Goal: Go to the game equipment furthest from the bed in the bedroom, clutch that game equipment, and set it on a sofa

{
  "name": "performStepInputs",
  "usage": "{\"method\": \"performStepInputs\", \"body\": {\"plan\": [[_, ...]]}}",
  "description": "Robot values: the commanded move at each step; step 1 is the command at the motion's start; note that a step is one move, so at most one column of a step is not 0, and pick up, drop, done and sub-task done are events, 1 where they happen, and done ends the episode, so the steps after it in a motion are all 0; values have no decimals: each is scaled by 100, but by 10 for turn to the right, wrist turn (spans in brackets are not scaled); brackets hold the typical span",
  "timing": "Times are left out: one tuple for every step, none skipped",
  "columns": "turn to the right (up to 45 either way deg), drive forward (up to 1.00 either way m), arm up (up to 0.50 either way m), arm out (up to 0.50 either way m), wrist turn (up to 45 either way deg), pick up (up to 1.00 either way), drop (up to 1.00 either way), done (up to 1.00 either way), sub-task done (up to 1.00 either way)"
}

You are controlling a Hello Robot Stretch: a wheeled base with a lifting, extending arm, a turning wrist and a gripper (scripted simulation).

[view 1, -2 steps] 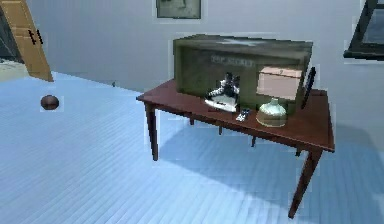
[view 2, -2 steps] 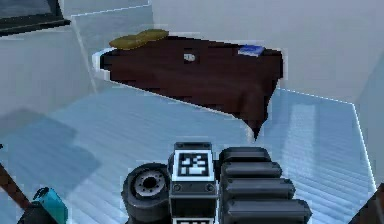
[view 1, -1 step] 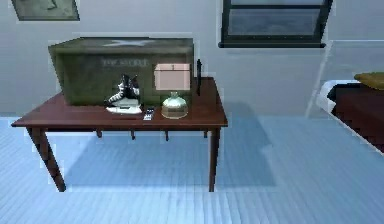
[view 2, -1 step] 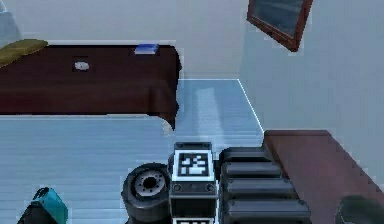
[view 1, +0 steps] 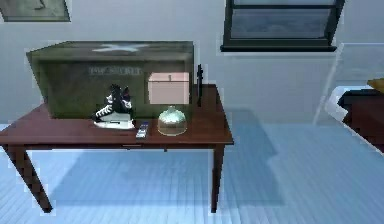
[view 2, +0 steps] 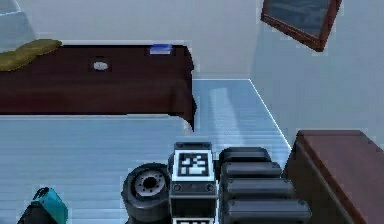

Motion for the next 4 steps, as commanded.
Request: {"method": "performStepInputs", "body": {"plan": [[-450, 0, 0, 0, 0, 0, 0, 0, 0], [-360, 0, 0, 0, 0, 0, 0, 0, 0], [0, 100, 0, 0, 0, 0, 0, 0, 0], [-30, 0, 0, 0, 0, 0, 0, 0, 0]]}}
